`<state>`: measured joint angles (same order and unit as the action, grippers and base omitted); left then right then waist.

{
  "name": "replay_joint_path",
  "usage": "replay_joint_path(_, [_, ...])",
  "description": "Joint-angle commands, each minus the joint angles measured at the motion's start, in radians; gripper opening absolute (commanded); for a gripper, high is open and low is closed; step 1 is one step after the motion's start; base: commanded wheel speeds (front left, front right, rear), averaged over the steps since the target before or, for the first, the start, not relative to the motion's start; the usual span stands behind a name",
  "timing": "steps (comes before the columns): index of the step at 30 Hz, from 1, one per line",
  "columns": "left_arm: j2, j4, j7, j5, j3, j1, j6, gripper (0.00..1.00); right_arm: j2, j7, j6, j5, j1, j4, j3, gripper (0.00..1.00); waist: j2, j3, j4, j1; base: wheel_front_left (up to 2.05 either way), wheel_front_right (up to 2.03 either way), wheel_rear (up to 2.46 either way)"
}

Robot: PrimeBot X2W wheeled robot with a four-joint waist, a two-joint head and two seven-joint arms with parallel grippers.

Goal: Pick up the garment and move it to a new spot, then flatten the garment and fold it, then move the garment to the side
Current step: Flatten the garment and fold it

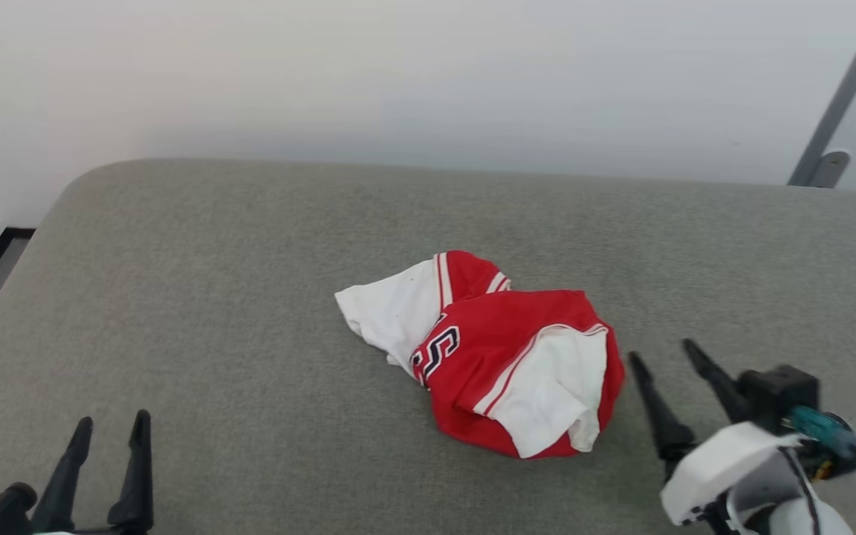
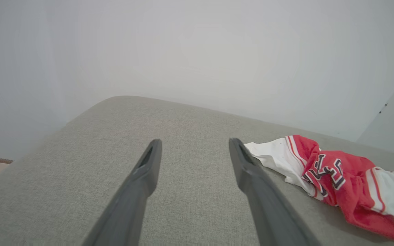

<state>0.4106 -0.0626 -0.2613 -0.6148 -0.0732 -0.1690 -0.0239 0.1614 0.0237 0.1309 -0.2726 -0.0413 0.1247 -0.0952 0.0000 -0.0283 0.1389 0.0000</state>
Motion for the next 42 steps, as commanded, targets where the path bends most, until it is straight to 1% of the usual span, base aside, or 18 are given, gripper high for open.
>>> replay_joint_path(1, [-0.005, -0.003, -0.004, 0.005, -0.006, 0.016, -0.006, 1.0, 0.013, -0.032, 0.0, -0.02, -0.021, 0.0, -0.028, 1.0, 0.0, 0.013, 0.017, 0.0, 0.0, 0.0, 0.0])
replay_joint_path(5, [-0.018, -0.014, -0.003, 0.0, -0.02, 0.042, -0.014, 1.0, 0.071, -0.151, 0.0, -0.051, -0.062, 0.014, -0.136, 1.0, 0.0, 0.045, 0.05, 0.0, 0.0, 0.0, 0.0])
replay_joint_path(9, [-0.029, -0.031, -0.002, -0.002, -0.037, 0.076, -0.023, 1.0, 0.122, -0.28, 0.0, -0.081, -0.11, 0.037, -0.206, 1.0, 0.0, 0.077, 0.084, 0.0, 0.0, 0.0, 0.0])
replay_joint_path(13, [-0.046, -0.054, -0.002, 0.0, -0.055, 0.105, -0.034, 1.0, 0.17, -0.407, 0.0, -0.106, -0.155, 0.065, -0.26, 1.0, 0.0, 0.104, 0.115, 0.0, 0.0, 0.0, 0.0])
replay_joint_path(19, [-0.066, -0.084, -0.003, -0.002, -0.07, 0.139, -0.049, 1.0, 0.201, -0.563, 0.0, -0.141, -0.201, 0.106, -0.296, 1.0, 0.0, 0.133, 0.151, 0.0, 0.0, 0.0, 0.0])
replay_joint_path(20, [-0.069, -0.089, -0.004, -0.001, -0.07, 0.143, -0.05, 1.0, 0.2, -0.586, 0.0, -0.145, -0.207, 0.115, -0.3, 0.88, 0.0, 0.136, 0.155, 0.0, 0.0, 0.0, 0.0])
replay_joint_path(21, [-0.072, -0.098, -0.004, 0.0, -0.069, 0.149, -0.056, 1.0, 0.2, -0.604, 0.0, -0.15, -0.222, 0.116, -0.307, 0.0, 0.0, 0.14, 0.16, 0.0, 0.0, 0.0, 0.0])
replay_joint_path(26, [-0.08, -0.109, -0.004, -0.004, -0.052, 0.152, -0.062, 1.0, 0.203, -0.639, 0.0, -0.173, -0.229, 0.086, -0.291, 0.0, 0.0, 0.141, 0.155, 0.0, 0.0, 0.0, 0.0])
replay_joint_path(30, [-0.076, -0.11, -0.005, -0.002, -0.038, 0.144, -0.067, 1.0, 0.225, -0.679, 0.0, -0.192, -0.22, 0.014, -0.26, 0.0, 0.0, 0.134, 0.133, 0.0, 0.0, 0.0, 0.0])
replay_joint_path(33, [-0.074, -0.106, -0.004, -0.001, -0.027, 0.14, -0.068, 1.0, 0.253, -0.711, 0.0, -0.196, -0.207, -0.052, -0.225, 0.0, 0.0, 0.129, 0.112, 0.0, 0.0, 0.0, 0.0])
replay_joint_path(37, [-0.073, -0.099, -0.005, 0.001, -0.017, 0.13, -0.073, 1.0, 0.296, -0.759, 0.0, -0.197, -0.181, -0.136, -0.155, 0.0, 0.0, 0.128, 0.084, 0.0, 0.0, 0.0, 0.0])
replay_joint_path(38, [-0.073, -0.099, -0.005, 0.001, -0.017, 0.13, -0.073, 1.0, 0.296, -0.759, 0.0, -0.197, -0.181, -0.136, -0.155, 0.0, 0.0, 0.128, 0.084, 0.0, 0.0, 0.0, 0.0])
replay_joint_path(42, [-0.074, -0.098, -0.005, 0.005, -0.014, 0.131, -0.075, 1.0, 0.332, -0.8, 0.0, -0.204, -0.136, -0.181, -0.052, 0.0, 0.0, 0.128, 0.067, 0.0, 0.0, 0.0, 0.0])
